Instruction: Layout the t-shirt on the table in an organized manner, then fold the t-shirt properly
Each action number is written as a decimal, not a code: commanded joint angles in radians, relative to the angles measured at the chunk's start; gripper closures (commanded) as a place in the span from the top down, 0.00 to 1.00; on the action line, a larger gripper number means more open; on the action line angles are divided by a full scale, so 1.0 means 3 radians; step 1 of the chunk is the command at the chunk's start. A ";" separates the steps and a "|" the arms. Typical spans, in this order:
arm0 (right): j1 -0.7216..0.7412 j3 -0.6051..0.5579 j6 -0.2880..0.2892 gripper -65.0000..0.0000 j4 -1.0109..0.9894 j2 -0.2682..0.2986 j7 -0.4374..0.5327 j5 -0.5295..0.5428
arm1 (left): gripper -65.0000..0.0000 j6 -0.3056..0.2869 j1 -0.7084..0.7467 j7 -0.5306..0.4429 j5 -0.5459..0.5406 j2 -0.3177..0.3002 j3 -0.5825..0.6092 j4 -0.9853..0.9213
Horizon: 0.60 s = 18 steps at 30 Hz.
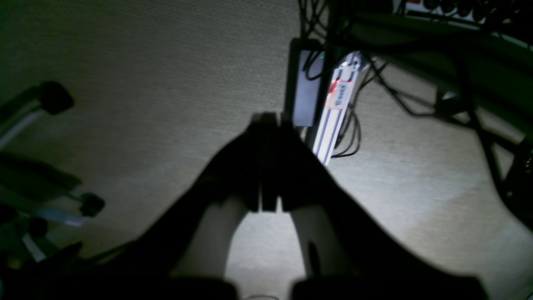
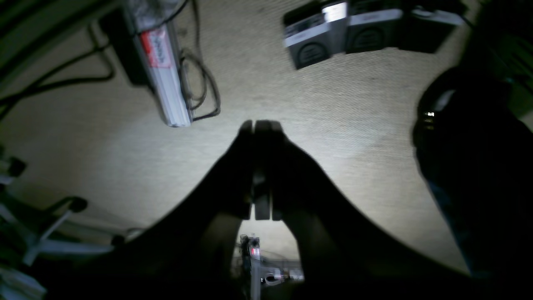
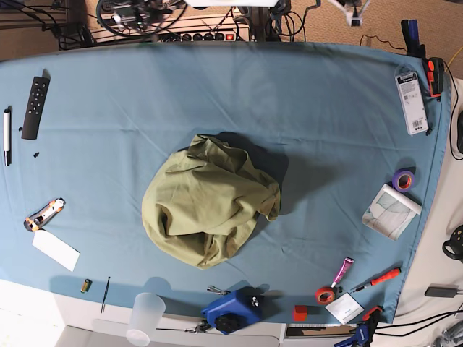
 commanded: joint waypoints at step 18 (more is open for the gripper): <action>-0.1700 0.0013 0.0009 0.00 0.2361 0.0650 -0.0393 0.0462 | 0.00 -0.0010 0.1459 0.0441 -0.0207 -0.0072 -0.0005 0.2057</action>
